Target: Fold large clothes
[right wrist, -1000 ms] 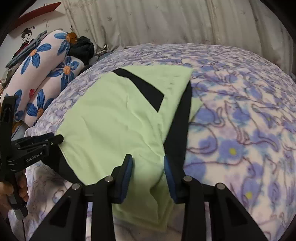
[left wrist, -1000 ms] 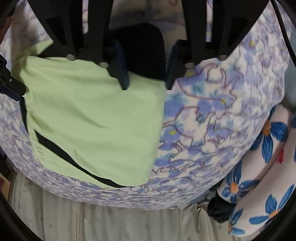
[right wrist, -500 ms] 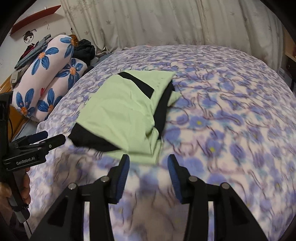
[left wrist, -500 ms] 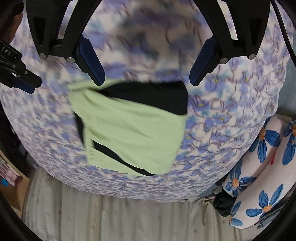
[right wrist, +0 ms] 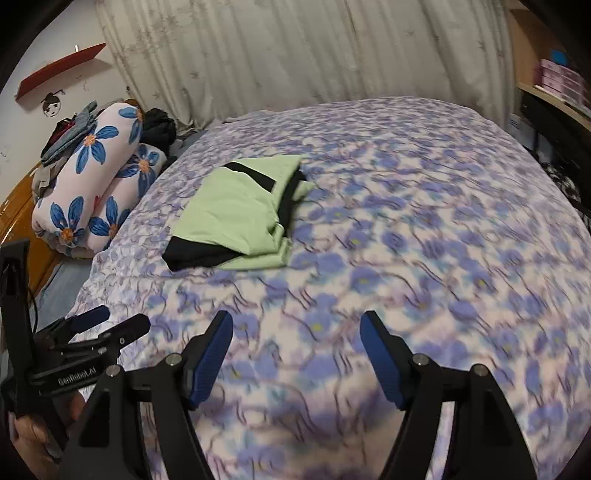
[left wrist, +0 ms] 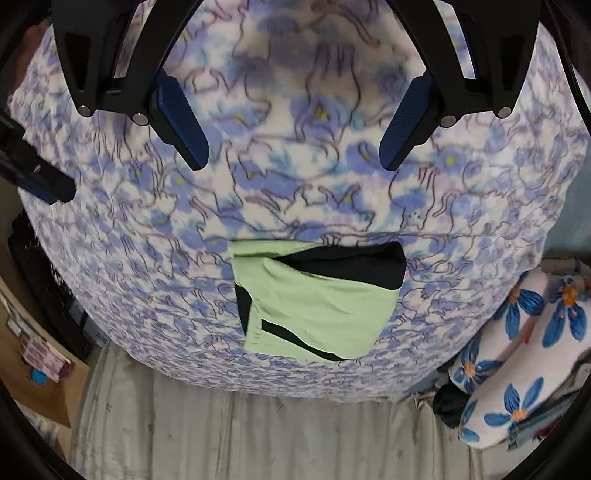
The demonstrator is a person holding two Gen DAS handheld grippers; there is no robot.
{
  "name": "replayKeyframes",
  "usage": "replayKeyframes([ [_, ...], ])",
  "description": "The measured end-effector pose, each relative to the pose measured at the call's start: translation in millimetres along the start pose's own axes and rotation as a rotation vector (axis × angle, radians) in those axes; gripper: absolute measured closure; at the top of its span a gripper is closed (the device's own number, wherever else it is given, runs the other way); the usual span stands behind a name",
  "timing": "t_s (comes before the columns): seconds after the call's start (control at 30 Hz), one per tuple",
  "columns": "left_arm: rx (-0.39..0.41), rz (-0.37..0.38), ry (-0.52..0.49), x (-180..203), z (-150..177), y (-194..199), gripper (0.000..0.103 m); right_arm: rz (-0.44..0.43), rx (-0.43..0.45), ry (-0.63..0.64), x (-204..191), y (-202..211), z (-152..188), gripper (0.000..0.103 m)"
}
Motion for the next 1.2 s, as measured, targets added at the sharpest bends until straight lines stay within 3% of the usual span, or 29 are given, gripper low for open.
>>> replayKeyframes([
  [0.17,0.019,0.000,-0.006,21.5,31.3,25.8,0.010,0.054,0.001,-0.028,19.4,23.5,38.2,0.025],
  [0.47,-0.002,0.058,0.016,62.5,79.6,58.1,0.009,0.043,-0.022,-0.080,35.2,52.4,93.7,0.025],
  [0.8,0.018,0.049,-0.004,82.9,100.6,81.0,0.009,0.058,0.026,-0.013,31.1,79.6,108.0,0.025],
  [1.2,0.022,0.004,-0.016,87.2,105.5,84.9,0.009,0.042,0.033,-0.026,34.2,86.4,115.6,0.025],
])
Point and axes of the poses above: each gripper's, at about its wrist camera, not at the fingertips, and y roughly against the way its jaws point, x to its right, z to its underside, the point moved 8 cm from there along -y, roughly the way its jaws point, and after that the axes turned 2 degrees about -x, right-handed, at the moved point
